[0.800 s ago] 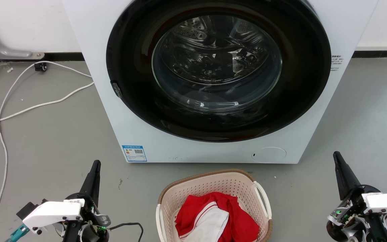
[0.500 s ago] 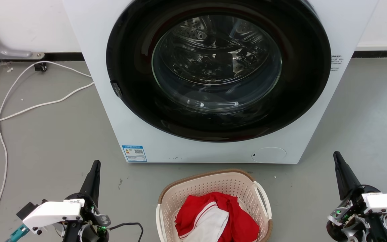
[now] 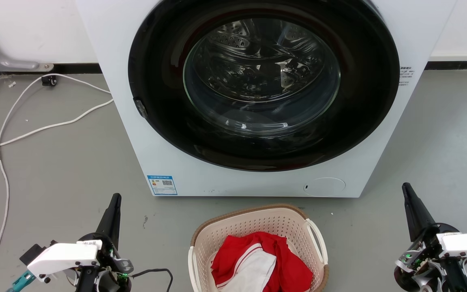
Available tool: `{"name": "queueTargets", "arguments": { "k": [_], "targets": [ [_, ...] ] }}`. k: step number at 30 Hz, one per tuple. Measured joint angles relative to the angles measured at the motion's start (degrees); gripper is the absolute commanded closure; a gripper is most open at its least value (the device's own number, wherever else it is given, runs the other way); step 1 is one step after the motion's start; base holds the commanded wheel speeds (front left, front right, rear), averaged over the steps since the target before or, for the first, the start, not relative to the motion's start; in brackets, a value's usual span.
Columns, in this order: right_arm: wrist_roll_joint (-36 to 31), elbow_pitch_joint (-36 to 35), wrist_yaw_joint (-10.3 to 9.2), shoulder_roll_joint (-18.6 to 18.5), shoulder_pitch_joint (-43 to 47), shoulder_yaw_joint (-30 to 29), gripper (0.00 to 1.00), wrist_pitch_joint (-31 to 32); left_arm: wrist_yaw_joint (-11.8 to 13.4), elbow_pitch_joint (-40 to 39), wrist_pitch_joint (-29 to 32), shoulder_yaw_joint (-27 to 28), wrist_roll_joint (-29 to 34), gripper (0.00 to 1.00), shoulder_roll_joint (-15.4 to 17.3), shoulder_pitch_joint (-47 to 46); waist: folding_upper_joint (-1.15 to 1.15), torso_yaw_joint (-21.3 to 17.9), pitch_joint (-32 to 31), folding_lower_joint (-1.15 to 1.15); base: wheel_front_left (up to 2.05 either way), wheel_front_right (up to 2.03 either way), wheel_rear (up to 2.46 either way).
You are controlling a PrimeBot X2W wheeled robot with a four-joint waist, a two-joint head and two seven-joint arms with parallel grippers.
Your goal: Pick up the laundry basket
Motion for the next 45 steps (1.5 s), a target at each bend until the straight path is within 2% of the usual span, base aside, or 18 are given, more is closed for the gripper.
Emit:
{"name": "queueTargets", "arguments": {
  "k": [13, 14, 15, 16, 21, 27, 28, 31, 45],
  "targets": [
    [-0.09, 0.00, 0.00, 0.09, -0.01, -0.14, 1.00, 0.08, 0.00, 0.00, 0.16, 0.18, 0.09, 1.00, -0.14, -0.01, 0.00, 0.00, 0.00, 0.00, 0.00, 0.00, 0.00],
    [-0.08, 0.19, 0.00, 0.10, 0.09, -0.13, 0.00, 0.05, 0.01, 0.20, 0.15, 0.16, 0.07, 0.00, -0.18, 0.09, 0.00, 0.00, 0.00, 0.00, 0.00, 0.00, 0.00],
    [-0.08, 0.62, 0.00, 0.15, 0.42, -0.09, 1.00, 0.05, 0.04, 0.60, 0.14, 0.13, 0.07, 1.00, -0.27, 0.36, 0.00, 0.00, -0.01, 0.00, 0.00, 0.00, 0.00],
    [-0.08, 1.14, -0.01, 0.22, 0.89, -0.08, 0.00, 0.05, 0.05, 1.16, 0.14, 0.10, 0.07, 0.00, -0.42, 0.84, 0.00, 0.00, 0.00, 0.00, 0.00, 0.00, 0.00],
    [-0.34, 1.40, -0.01, 0.36, 2.34, 0.49, 0.00, -0.88, 0.07, 1.43, -0.66, -0.85, 0.05, 0.00, -0.70, 1.93, 0.00, 0.01, 0.01, 0.00, 0.00, 0.00, 0.00],
    [-5.03, 0.77, -0.01, 0.35, 2.45, 1.31, 0.00, -2.60, 0.07, 0.34, -2.44, -2.81, 2.31, 0.00, -0.57, 1.92, 0.00, 0.05, 0.03, 0.00, 0.00, 0.00, 0.00],
    [-9.26, 0.12, -0.01, 0.35, 2.50, 1.24, 0.00, -3.39, 0.07, -0.08, -3.27, -3.55, 5.73, 0.00, -0.36, 1.85, 0.00, 0.11, 0.04, 0.00, 0.00, 0.00, 0.00],
    [-14.64, -0.85, -0.01, 0.36, 2.74, 1.26, 0.00, -4.09, 0.07, -0.75, -4.00, -4.07, 10.34, 0.00, -0.23, 1.81, 0.00, 0.17, 0.05, 0.00, 0.00, 0.00, 0.00],
    [-34.52, -6.89, -0.01, 0.43, 4.78, 2.57, 0.00, -4.80, 0.05, -3.44, -7.21, -5.60, 29.36, 0.00, -0.52, 1.78, 0.00, 0.40, 0.01, 0.00, 0.00, 0.00, 0.00]
  ]
}}
